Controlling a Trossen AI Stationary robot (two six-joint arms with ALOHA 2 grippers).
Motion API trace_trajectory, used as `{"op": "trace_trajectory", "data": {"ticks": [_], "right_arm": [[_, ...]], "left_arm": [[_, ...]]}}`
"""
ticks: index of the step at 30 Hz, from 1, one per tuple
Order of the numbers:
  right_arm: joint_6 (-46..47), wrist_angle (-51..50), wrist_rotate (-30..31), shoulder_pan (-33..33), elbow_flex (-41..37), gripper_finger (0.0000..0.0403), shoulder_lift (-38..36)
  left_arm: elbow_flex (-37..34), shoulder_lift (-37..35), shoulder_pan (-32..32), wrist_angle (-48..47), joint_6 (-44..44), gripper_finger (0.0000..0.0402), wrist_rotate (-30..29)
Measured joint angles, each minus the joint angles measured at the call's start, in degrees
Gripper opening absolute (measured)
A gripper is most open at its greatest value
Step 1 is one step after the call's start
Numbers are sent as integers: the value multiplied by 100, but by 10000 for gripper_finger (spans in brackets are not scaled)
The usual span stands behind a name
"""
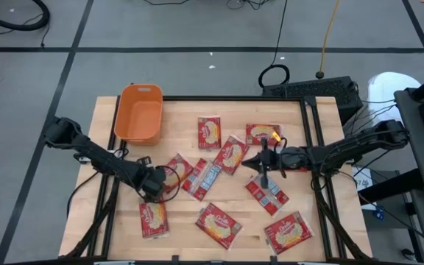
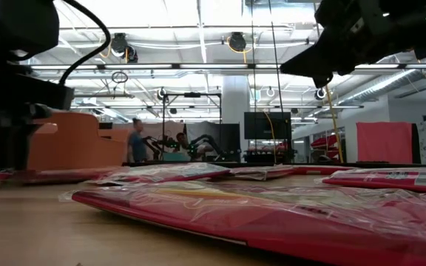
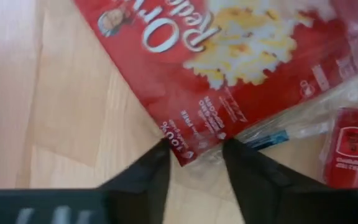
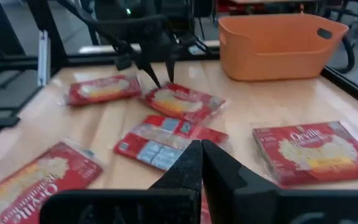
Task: Sort popcorn bags into baskets
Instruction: Put the red popcorn bag into the orange bin
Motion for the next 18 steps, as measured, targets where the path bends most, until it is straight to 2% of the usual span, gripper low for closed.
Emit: {"op": "trace_trajectory", "data": {"ticks": [4, 6, 12, 18], "right_arm": [[150, 1032, 69, 107, -187, 0, 120], [185, 1469, 204, 193, -206, 0, 284], [181, 2050, 712, 355, 39, 0, 1085], [351, 2183, 1078, 355, 539, 0, 2083]], "left_arm": [[-17, 19, 78, 19, 205, 36, -452], [-24, 24, 154, -1, 213, 11, -636], [137, 20, 302, 23, 356, 4, -1378], [620, 13, 300, 23, 921, 3, -2613]]}}
